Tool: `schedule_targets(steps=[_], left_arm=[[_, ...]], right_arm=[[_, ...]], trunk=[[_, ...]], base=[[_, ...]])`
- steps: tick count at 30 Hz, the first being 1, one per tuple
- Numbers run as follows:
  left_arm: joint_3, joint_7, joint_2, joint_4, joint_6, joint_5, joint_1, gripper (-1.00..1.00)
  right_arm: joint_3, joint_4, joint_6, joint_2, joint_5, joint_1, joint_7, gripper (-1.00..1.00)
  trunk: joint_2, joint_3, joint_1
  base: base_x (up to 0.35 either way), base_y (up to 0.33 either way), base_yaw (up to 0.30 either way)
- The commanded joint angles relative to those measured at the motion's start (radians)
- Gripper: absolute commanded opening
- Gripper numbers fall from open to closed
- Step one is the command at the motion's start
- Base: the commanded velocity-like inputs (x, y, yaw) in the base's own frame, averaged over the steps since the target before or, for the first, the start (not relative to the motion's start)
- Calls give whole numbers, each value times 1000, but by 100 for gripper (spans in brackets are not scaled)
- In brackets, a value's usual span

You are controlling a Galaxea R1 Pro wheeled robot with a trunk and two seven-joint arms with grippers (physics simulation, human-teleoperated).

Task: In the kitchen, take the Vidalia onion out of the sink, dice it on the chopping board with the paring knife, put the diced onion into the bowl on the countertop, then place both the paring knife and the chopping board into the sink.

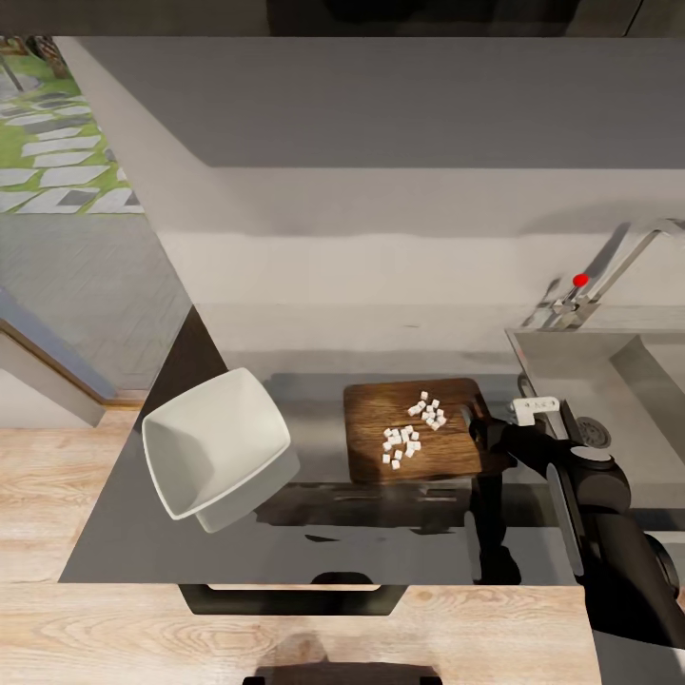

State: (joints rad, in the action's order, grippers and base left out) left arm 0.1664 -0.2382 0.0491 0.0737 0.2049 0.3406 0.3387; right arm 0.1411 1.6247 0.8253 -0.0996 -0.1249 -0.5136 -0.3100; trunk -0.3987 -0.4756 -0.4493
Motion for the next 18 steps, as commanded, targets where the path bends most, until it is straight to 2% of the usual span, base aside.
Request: schedule_targets(steps=[1,6,7,10,18], left_arm=[[8,-1,1,5,7,8,2,100],[8,-1,1,5,7,8,2,100],[8,0,1,5,7,8,2,100],[8,-1,0,5,7,8,2,100],[8,-1,1,5,7,8,2,100]], right_arm=[[1,-5,9,0,-5,0,-11,-100],[2,-4,10,1,-3,0,-7,-100],[3,-115,17,2,18,0,-7,-100],[5,-115,59,3,17,0,-6,-100],[6,-115,72,3,16,0,-5,-100]], trunk=[[-1,-2,-1],[-1,-2,-1],[-1,-2,-1],[-1,0,-1],[-1,12,-1]], base=[[0,0,0],[0,0,0],[0,0,0],[0,0,0],[0,0,0]])
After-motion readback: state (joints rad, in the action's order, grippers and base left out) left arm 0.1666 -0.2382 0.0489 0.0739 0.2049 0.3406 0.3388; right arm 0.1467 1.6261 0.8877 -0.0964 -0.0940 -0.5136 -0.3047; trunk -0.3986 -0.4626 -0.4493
